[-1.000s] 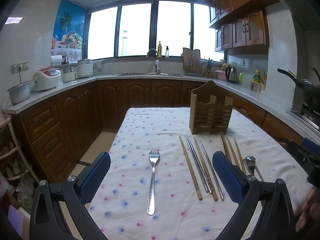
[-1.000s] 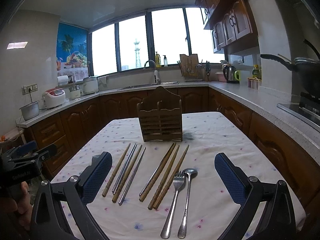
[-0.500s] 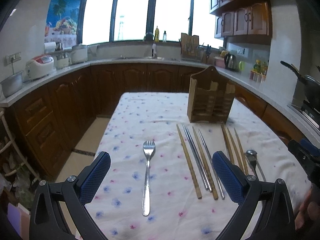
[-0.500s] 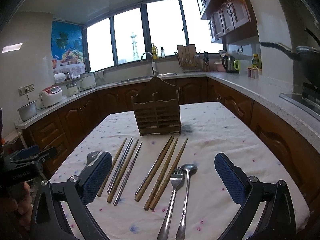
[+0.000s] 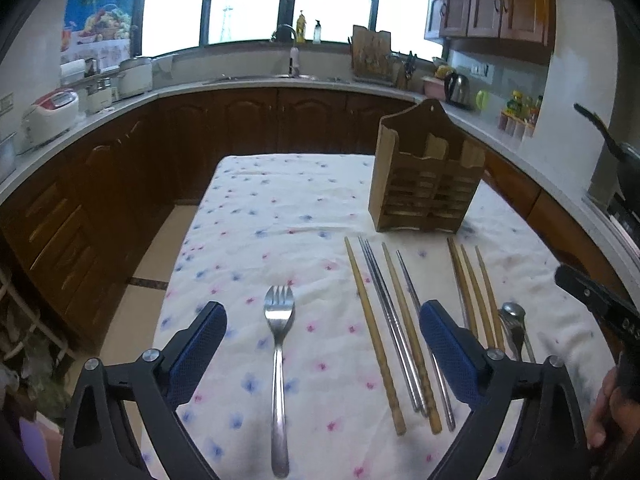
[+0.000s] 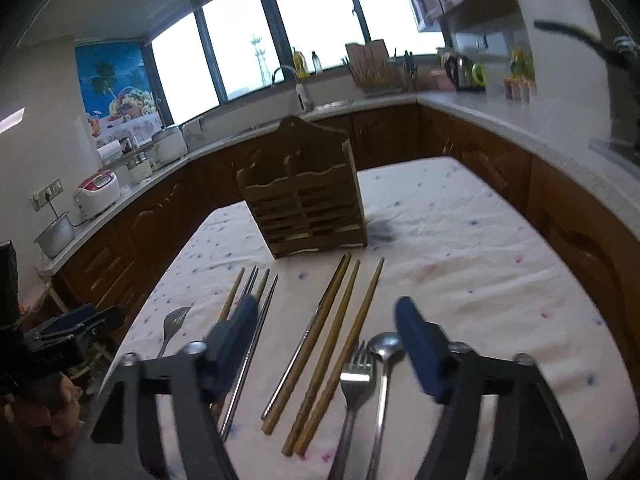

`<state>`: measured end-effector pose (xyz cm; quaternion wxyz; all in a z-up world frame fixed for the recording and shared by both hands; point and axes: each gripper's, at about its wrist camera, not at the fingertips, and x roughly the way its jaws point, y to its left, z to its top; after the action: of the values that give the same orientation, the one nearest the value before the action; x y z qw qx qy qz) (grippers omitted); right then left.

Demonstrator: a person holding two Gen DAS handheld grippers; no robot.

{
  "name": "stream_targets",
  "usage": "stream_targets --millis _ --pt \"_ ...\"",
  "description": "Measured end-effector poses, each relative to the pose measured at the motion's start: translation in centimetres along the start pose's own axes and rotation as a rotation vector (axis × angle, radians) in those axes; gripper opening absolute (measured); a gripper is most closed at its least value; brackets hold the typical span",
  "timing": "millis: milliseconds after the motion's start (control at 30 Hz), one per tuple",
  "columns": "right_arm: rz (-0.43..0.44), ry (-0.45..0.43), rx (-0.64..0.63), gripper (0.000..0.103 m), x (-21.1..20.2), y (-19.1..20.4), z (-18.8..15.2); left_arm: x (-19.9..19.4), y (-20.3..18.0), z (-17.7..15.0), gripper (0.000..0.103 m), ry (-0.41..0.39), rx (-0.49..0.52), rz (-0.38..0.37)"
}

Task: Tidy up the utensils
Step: 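Lower the left gripper to a wooden chopstick while the right gripper lowers to another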

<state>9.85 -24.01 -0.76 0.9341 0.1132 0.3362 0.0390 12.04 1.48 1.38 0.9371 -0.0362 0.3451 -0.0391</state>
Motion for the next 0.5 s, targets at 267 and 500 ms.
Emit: stream_targets --millis 267,500 --pt "0.04 0.089 0.025 0.033 4.5 0.2 2.0 4.0 -0.2 2.7 0.083 0.081 0.013 -0.014" --pt "0.028 0.194 0.045 0.021 9.7 -0.2 3.6 8.9 0.6 5.1 0.074 0.17 -0.006 -0.02"
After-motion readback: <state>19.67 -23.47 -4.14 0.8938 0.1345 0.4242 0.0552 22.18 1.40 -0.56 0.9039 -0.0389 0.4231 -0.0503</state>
